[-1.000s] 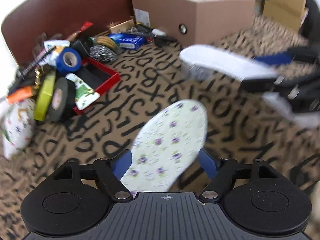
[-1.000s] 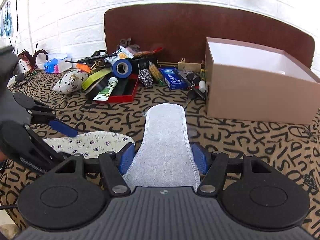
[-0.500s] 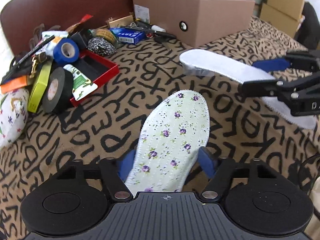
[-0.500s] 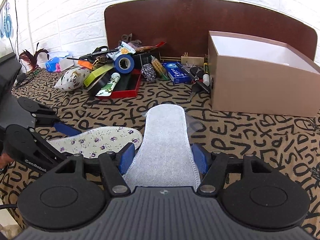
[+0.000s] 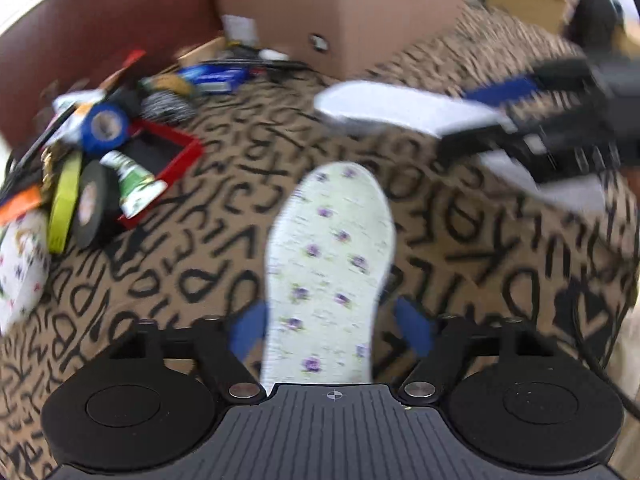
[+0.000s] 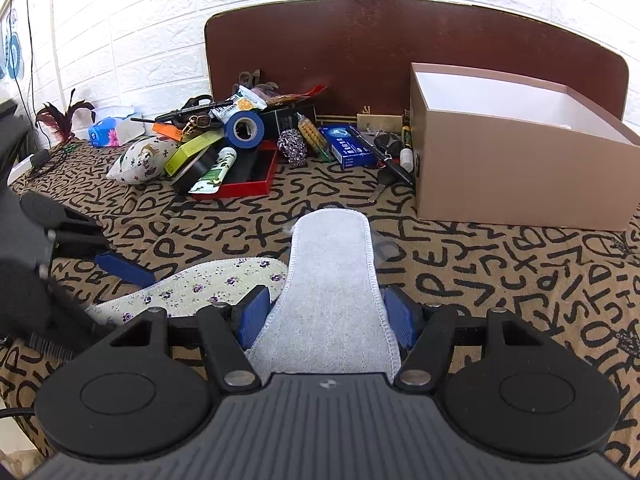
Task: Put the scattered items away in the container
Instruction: 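Lift and separate the two insoles, each held in its own gripper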
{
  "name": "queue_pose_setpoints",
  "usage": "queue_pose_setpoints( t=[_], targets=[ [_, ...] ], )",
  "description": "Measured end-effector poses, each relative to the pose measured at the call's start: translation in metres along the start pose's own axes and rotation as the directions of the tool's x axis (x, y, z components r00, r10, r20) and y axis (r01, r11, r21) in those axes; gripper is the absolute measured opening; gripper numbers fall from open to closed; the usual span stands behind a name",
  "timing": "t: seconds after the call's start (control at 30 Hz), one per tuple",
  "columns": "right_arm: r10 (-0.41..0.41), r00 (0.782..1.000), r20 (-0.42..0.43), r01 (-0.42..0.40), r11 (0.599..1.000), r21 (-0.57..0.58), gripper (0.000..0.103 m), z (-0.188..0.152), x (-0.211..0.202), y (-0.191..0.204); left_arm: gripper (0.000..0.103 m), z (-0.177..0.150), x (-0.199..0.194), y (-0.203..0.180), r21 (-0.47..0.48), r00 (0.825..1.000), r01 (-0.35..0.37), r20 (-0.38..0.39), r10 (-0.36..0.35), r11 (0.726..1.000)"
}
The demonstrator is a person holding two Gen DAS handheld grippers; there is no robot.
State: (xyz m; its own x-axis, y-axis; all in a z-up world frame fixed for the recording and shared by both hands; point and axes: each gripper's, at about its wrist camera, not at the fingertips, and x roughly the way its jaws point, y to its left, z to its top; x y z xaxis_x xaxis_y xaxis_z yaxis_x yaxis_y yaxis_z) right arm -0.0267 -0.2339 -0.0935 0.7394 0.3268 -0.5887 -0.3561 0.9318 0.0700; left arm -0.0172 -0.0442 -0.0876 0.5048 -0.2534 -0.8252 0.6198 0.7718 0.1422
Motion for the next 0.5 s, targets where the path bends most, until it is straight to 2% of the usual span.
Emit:
queue_pose_setpoints(
  t=[0.07, 0.1, 0.13, 0.3, 0.43, 0.5],
  targets=[
    [0.002, 1.000, 0.000, -0.002, 1.000, 0.001, 0.068, -0.001, 0.000, 0.000, 0.079, -0.001, 0.001, -0.010, 0.045, 0.999, -0.031, 0.031, 0.029, 0.998],
    [0.003, 1.000, 0.000, -0.003, 1.000, 0.000, 0.068, -0.001, 0.000, 0.000, 0.067, 0.000, 0.002, -0.010, 0.038, 0.999, -0.027, 0.030, 0.026, 0.999],
    [0.003, 1.000, 0.000, -0.003, 1.000, -0.001, 0.068, -0.001, -0.001, 0.000, 0.059, 0.002, 0.002, -0.006, 0.011, 1.000, 0.005, 0.025, -0.005, 1.000],
    [-0.003, 1.000, 0.008, 0.003, 1.000, 0.006, 0.068, 0.000, -0.002, -0.003, 0.055, 0.004, -0.002, -0.009, 0.011, 1.000, -0.004, 0.028, 0.003, 1.000],
    [-0.001, 1.000, 0.015, 0.001, 1.000, 0.004, 0.068, 0.002, -0.004, -0.004, 0.053, 0.012, -0.014, 0.005, -0.071, 0.997, 0.027, 0.070, -0.022, 0.997],
    [-0.002, 1.000, 0.026, 0.002, 1.000, -0.001, 0.068, 0.004, -0.006, -0.003, 0.053, 0.018, -0.023, 0.010, -0.091, 0.994, 0.016, 0.107, -0.007, 0.996]
  ],
)
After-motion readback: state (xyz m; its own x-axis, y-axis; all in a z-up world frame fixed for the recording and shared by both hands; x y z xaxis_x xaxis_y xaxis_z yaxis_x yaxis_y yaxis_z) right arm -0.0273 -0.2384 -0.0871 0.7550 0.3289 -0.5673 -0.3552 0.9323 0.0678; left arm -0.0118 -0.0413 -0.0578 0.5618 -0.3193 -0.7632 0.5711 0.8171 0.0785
